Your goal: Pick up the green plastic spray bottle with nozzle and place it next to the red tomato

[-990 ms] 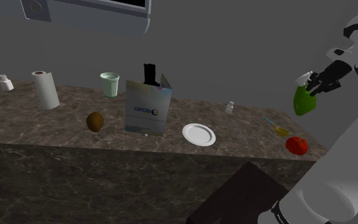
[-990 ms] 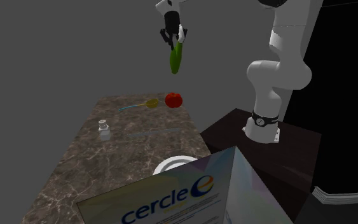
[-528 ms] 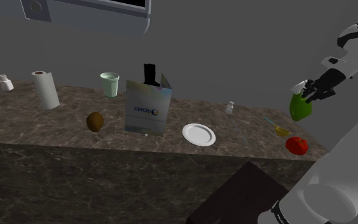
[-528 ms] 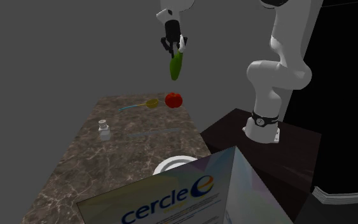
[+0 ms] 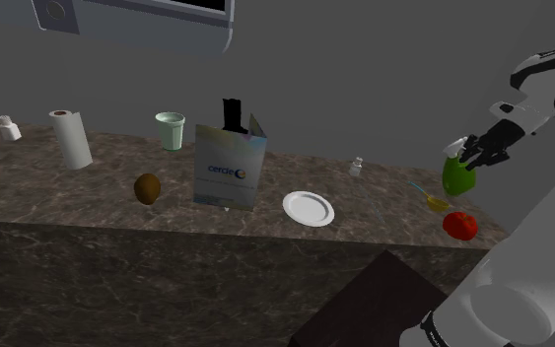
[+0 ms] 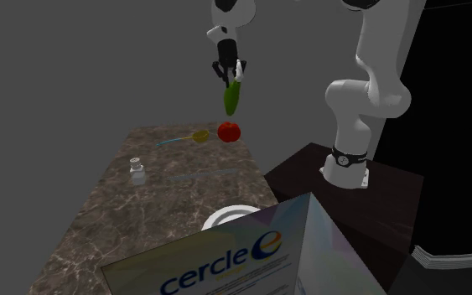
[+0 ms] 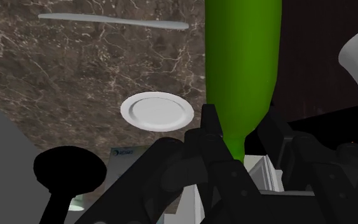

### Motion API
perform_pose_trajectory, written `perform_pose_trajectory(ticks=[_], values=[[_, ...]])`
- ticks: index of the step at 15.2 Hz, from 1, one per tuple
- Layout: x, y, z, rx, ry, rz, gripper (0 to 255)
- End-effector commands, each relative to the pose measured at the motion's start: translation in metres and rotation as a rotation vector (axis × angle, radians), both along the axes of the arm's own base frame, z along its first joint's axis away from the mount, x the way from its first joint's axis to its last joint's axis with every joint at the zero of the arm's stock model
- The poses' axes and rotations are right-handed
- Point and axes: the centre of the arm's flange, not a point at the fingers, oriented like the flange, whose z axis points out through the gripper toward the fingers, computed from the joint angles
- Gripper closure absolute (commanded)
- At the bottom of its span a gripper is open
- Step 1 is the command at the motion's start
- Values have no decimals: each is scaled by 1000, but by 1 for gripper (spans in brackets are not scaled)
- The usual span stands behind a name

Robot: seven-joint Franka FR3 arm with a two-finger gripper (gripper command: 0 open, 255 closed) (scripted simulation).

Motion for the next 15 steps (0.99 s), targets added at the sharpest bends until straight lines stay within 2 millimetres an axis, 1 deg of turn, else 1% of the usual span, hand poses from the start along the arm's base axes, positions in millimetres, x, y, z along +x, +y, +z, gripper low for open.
perform_pose_trajectory(ticks=[1, 15], values=[[-1, 1, -10, -1, 0, 0, 255], [-1, 1, -84, -1, 0, 0, 255]])
